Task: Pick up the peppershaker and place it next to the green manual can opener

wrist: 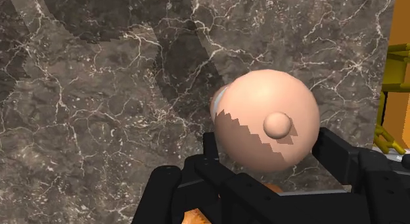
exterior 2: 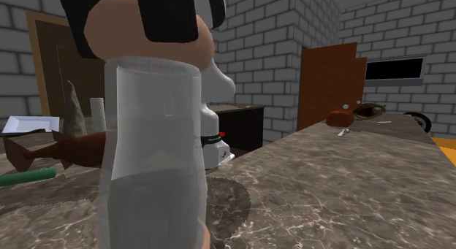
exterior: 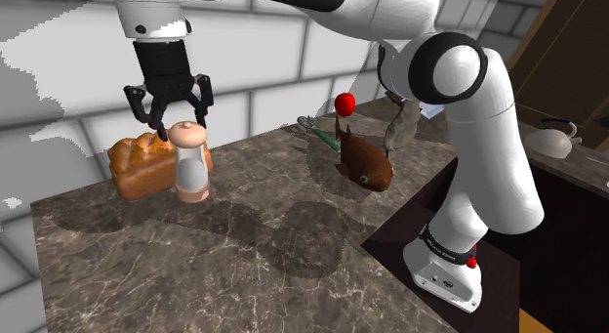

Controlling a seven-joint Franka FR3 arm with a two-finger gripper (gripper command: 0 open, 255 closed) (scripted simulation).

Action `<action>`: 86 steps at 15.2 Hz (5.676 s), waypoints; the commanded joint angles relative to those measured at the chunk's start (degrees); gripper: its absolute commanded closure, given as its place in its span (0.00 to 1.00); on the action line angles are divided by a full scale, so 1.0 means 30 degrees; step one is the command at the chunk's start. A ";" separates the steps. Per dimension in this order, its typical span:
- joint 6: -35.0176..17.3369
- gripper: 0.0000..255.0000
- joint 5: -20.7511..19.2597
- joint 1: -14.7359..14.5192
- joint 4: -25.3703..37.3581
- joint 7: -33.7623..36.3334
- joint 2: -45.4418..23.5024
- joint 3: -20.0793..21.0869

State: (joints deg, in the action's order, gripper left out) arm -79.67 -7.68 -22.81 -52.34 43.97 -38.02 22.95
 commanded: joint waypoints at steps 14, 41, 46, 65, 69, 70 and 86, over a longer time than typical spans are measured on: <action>-0.0259 1.00 0.1674 0.5312 -0.6769 -0.4722 0.6436 -0.0619; 0.2893 1.00 0.1310 1.1752 -0.5525 -1.4911 0.8453 -0.4281; 0.1275 1.00 0.1442 1.1875 -0.7817 -1.4929 0.9137 -0.4313; -0.3992 1.00 0.1606 1.2058 -1.4034 -1.4885 1.0102 -0.4386; -0.5008 1.00 0.1595 1.2069 -1.5017 -1.4852 1.0067 -0.4395; -0.5259 1.00 0.1590 1.2071 -1.5249 -1.4843 1.0048 -0.4397; -0.9055 1.00 0.1406 1.2069 -1.8237 -1.4633 0.9223 -0.4435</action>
State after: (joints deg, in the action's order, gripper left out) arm -106.32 -3.40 13.41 -106.91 0.02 -10.02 9.65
